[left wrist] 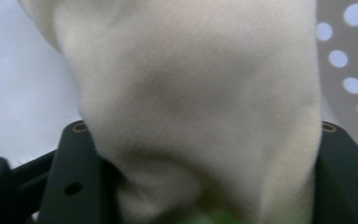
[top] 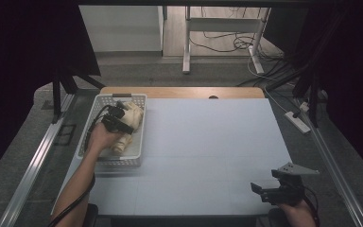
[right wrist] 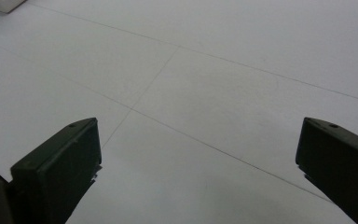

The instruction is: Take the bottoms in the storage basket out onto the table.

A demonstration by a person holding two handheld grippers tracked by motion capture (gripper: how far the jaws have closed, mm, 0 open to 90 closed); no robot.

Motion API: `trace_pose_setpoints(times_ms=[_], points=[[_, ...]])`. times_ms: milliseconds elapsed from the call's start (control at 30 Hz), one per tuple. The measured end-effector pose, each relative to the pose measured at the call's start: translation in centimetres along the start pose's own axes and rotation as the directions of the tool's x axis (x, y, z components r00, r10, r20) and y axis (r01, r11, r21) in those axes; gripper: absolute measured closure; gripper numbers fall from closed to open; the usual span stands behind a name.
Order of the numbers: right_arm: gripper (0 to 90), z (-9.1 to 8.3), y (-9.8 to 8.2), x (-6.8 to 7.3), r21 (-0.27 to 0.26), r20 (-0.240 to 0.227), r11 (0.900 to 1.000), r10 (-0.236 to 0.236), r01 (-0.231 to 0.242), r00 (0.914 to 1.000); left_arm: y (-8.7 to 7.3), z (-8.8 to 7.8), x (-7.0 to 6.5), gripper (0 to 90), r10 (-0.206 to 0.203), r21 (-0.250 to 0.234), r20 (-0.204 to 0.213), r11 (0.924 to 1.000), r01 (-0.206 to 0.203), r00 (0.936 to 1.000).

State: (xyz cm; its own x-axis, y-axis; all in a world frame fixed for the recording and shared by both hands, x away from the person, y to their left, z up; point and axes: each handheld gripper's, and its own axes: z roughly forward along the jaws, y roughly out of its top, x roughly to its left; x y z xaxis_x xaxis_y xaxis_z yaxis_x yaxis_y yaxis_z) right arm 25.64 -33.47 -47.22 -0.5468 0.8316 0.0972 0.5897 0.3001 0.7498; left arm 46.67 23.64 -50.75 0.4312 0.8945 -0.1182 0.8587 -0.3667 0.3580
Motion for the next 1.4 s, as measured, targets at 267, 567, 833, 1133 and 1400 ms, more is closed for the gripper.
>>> trace_pose_setpoints(times_ms=[267, 567, 833, 1133, 1400], points=[[0.4, 0.0, 0.0, 0.0, 0.001, -0.001, 1.000, 0.001, -0.001, 1.0000, -0.3, -0.4, 0.5, 46.9, -0.024, -0.030, 0.038, 0.9992, 0.025, 0.9990], [0.4, 0.0, 0.0, -0.1, 0.001, -0.002, 1.000, 0.003, -0.003, 1.0000, -0.7, -1.3, 0.7, 47.9, -0.019, -0.058, 0.043, 0.9981, 0.022, 0.9989], [0.4, 0.0, 0.0, -0.1, 0.001, -0.002, 1.000, 0.007, -0.007, 1.0000, -1.1, -2.6, 1.0, 48.0, -0.018, -0.096, 0.052, 0.9951, 0.023, 0.9985], [0.4, 0.0, 0.0, -0.1, 0.002, -0.002, 1.000, 0.007, -0.007, 1.0000, -1.5, -3.8, 1.1, 48.0, -0.019, -0.140, 0.053, 0.9898, 0.026, 0.9984], [0.4, 0.0, 0.0, -0.1, 0.002, -0.001, 1.000, 0.006, -0.006, 1.0000, -2.0, -5.8, 1.2, 48.0, -0.015, -0.205, 0.063, 0.9783, 0.028, 0.9979]])
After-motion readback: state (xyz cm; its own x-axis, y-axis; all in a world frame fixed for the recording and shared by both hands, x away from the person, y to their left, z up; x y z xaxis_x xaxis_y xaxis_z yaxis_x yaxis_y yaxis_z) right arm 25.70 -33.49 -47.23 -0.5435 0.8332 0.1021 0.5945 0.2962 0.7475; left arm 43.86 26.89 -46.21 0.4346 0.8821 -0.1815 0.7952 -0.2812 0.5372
